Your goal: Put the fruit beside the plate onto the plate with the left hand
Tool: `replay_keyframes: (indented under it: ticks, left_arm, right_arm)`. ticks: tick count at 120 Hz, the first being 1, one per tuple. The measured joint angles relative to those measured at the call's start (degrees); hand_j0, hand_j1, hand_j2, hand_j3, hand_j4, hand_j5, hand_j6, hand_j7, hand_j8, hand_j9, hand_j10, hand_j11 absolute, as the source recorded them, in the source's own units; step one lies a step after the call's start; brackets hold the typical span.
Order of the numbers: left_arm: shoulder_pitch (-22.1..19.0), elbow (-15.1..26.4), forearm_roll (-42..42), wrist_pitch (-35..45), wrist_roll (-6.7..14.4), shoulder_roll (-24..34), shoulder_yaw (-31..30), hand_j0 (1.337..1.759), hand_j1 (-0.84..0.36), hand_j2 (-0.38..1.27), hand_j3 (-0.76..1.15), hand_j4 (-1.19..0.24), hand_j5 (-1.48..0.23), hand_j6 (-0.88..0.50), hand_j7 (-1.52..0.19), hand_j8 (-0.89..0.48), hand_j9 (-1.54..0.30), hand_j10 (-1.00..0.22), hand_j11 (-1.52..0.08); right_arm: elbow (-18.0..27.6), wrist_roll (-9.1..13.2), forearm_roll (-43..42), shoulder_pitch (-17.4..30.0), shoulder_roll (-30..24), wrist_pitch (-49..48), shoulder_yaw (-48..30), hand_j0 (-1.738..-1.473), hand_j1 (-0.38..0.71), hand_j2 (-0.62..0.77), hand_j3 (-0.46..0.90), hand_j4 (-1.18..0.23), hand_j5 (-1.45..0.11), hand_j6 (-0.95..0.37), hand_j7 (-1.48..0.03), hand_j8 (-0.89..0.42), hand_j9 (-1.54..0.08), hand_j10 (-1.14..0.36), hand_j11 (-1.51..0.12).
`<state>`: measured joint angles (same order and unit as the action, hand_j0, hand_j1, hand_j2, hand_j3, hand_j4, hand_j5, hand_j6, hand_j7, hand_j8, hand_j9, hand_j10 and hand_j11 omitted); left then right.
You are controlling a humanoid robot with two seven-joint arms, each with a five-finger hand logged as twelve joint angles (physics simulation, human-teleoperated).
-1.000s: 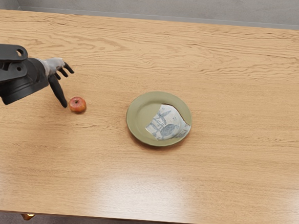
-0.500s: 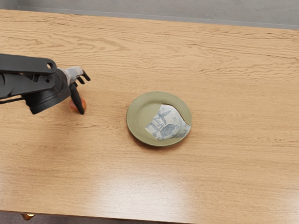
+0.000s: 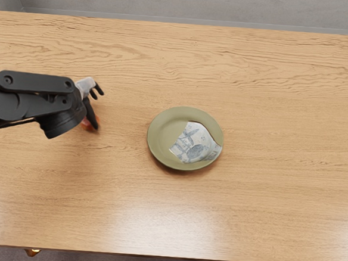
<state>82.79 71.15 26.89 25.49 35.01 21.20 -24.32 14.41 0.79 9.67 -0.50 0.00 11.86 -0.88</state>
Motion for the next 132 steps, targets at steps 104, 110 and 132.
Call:
replay_keyframes:
  ticks: [104, 110, 132]
  left_arm:
    - [-1.0, 3.9, 0.4, 3.2, 0.0, 2.2, -1.8, 1.658, -0.16, 0.1, 0.0, -0.42, -0.55, -0.42, -0.55, -0.42, -0.55, -0.42, -0.55]
    - [-1.0, 3.9, 0.4, 3.2, 0.0, 2.2, -1.8, 1.658, -0.16, 0.09, 0.0, -0.42, -0.55, -0.42, -0.55, -0.42, -0.55, -0.42, -0.55]
    - [-1.0, 3.9, 0.4, 3.2, 0.0, 2.2, -1.8, 1.658, -0.25, 0.1, 0.0, -0.5, -0.65, -0.49, -0.65, -0.5, -0.65, -0.5, -0.65]
  right_arm:
    - [0.1, 0.0, 0.0, -0.4, 0.0, 0.0, 0.0, -1.658, -0.31, -0.01, 0.0, -0.04, -0.05, -0.04, -0.05, -0.04, -0.05, -0.04, -0.05]
    - [0.1, 0.0, 0.0, -0.4, 0.0, 0.0, 0.0, -1.658, -0.31, -0.01, 0.0, -0.04, -0.05, -0.04, -0.05, -0.04, -0.05, -0.04, -0.05]
    - [0.1, 0.0, 0.0, -0.4, 0.0, 0.0, 0.0, -1.658, -0.31, -0.01, 0.0, -0.04, -0.05, -0.04, -0.05, -0.04, -0.05, -0.04, -0.05]
